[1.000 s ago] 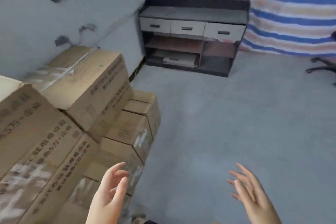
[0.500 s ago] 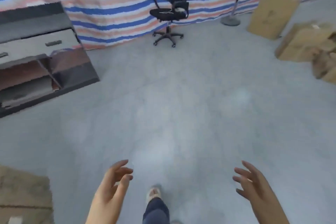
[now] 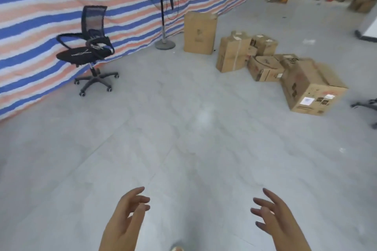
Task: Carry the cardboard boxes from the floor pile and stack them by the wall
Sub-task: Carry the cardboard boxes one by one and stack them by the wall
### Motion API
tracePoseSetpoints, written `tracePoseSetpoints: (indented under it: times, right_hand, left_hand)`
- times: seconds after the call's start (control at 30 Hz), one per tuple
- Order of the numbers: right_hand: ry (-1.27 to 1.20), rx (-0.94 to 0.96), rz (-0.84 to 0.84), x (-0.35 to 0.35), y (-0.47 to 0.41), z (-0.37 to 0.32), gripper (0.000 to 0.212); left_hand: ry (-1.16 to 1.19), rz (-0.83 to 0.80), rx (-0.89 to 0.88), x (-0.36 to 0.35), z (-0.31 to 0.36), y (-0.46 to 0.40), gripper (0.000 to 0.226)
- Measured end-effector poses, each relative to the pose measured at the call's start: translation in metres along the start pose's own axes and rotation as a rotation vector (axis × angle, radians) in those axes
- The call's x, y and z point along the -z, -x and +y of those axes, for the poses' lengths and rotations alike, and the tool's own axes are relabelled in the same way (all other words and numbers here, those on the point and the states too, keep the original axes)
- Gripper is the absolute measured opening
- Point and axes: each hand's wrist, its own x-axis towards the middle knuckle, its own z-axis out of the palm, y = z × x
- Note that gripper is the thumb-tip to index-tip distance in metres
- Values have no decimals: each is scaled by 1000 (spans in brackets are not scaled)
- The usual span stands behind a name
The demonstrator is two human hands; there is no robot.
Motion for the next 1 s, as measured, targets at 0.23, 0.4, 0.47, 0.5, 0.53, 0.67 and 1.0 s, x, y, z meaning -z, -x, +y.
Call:
tracePoseSetpoints:
  times: [0.23, 0.4, 0.47, 0.5, 0.53, 0.67, 1.0]
  right_hand:
    - [-16, -19, 71, -43, -52, -27, 34]
    - [-14, -61, 83, -67, -103, -43, 32]
    - [-10, -44, 73, -79, -130, -54, 31]
    - [-9, -31, 69, -85, -144, -60, 32]
    - [-9, -20, 64, -91, -160, -64, 32]
    - [0, -4, 28, -114, -232, -78, 33]
    - [74, 128, -76, -156, -433, -159, 32]
  left_hand:
    - [-27, -103, -16, 5, 22, -98, 37]
    - [-22, -72, 24, 7, 23, -148, 38]
    - [-11, -52, 47, 6, 24, -172, 38]
    - [-6, -46, 59, 5, 25, -185, 37]
    - [-3, -42, 69, 3, 24, -199, 37]
    - [-11, -19, 71, -15, 28, -265, 35]
    - [5, 13, -2, -82, 77, -453, 30]
